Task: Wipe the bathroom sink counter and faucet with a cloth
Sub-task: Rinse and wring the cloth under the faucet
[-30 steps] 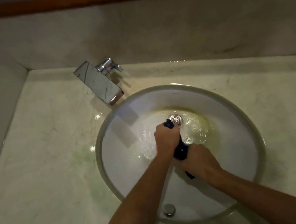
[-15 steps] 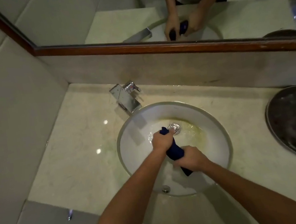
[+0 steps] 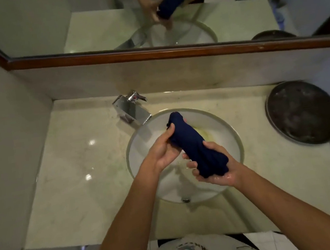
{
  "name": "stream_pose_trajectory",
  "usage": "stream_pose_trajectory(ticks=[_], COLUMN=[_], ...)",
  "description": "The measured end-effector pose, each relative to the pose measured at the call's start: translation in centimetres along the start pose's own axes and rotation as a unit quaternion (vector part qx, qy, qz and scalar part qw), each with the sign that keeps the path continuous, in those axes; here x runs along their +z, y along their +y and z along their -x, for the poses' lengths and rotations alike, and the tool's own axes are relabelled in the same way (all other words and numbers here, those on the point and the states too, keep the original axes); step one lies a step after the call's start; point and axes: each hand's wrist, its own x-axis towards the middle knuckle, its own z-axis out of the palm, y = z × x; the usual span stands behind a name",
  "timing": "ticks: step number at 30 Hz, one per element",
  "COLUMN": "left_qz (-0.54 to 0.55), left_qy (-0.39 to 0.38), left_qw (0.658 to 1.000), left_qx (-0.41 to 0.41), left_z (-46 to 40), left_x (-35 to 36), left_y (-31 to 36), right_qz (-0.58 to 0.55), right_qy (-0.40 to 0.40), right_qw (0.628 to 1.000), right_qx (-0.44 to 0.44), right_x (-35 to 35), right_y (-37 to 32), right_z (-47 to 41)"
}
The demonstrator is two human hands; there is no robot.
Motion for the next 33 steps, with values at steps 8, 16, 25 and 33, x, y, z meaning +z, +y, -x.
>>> stream_pose_trajectory(ticks=[8,16,25,33], left_qz=[0.145,-0.071,-0.440,-0.542], left_qy=[-0.140,0.068,0.289,0.294], left_qw=[0.979,0.992,0.847,0.785], left_qx=[-0.005,-0.080,-0.072,-0.060], left_z=[-0.3,-3.0,-6.5,-7.0], left_x=[1.8,-0.6,-6.3,-7.5], left_y=[0.0,1.6,-3.2,-3.2], right_qz=[-0.153,0.135,0.447,0.469], right_qy=[-0.174,0.241,0.566,0.579], right_qw=[0.971,0.959,0.692,0.666], right_qx=[-0.056,-0.060,-0.028,-0.040], right_x=[2.1,5.0,-1.4,-2.4], right_y=[3.6,3.5,7.1,8.0], right_z=[-1.2,-3.2,-11.2,-13.4])
